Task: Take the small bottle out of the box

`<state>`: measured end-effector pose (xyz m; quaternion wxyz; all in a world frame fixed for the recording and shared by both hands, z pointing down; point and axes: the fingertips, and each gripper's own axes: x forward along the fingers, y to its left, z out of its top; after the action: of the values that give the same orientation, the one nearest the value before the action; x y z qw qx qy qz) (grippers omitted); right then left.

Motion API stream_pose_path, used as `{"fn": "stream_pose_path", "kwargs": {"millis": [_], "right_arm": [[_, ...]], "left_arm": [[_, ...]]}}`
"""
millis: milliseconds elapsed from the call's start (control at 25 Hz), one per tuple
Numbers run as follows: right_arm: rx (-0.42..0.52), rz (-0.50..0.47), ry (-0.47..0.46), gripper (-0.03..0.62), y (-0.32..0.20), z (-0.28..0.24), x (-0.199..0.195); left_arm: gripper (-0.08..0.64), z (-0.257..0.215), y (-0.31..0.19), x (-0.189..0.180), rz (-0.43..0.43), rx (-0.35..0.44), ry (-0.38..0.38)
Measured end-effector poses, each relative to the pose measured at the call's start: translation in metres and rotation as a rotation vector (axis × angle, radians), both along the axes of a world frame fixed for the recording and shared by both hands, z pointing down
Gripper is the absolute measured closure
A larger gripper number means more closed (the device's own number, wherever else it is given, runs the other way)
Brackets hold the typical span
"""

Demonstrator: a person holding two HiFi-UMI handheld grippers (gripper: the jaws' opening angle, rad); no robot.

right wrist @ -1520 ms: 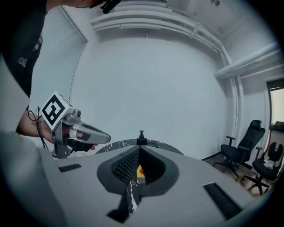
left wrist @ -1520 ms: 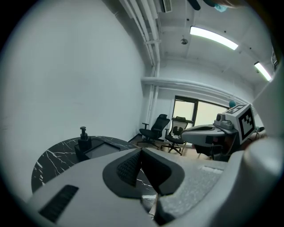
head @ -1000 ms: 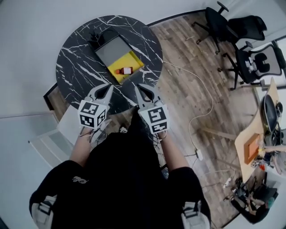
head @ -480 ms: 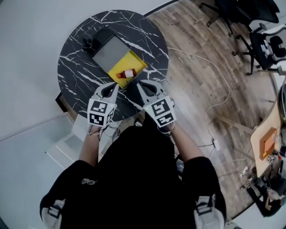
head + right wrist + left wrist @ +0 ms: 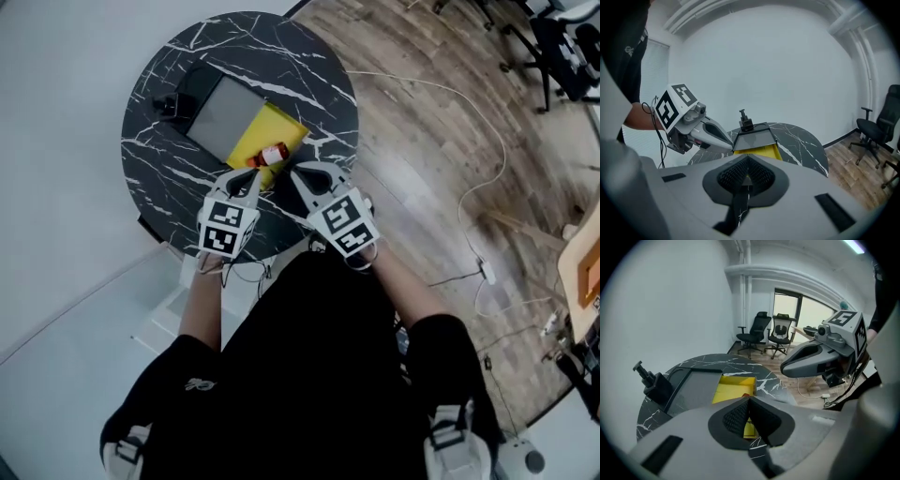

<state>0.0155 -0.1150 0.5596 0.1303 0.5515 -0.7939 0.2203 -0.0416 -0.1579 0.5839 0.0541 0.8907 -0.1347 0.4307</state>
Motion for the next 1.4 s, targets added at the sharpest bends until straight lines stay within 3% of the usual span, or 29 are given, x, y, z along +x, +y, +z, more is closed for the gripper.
{"fn": "stream_pose_path", "kwargs": {"millis": [200, 440, 760, 1400], "right_arm": [[-0.025, 0.029, -0.032, 0.595, -0.005, 0.015, 0.006], [-0.046, 0.026, -0.053, 0.597, -0.012, 0.026, 0.009], [-0.049, 0.037, -0.063, 0.597, -0.017, 0.027, 0.02], [-0.057, 0.036, -0.075, 0.595, -0.027, 0.033, 0.036]], "left_arm": [[0.561, 0.021, -0.005, 0.009, 0.116, 0.037, -0.11], [0.558, 0.04, -0.006, 0.015, 0.23, 0.015, -0.174], [0.486, 0.066, -0.011, 0.015, 0.39, 0.019, -0.299], [0.407, 0.105, -0.014, 0.02, 0.582, 0.022, -0.455]]}}
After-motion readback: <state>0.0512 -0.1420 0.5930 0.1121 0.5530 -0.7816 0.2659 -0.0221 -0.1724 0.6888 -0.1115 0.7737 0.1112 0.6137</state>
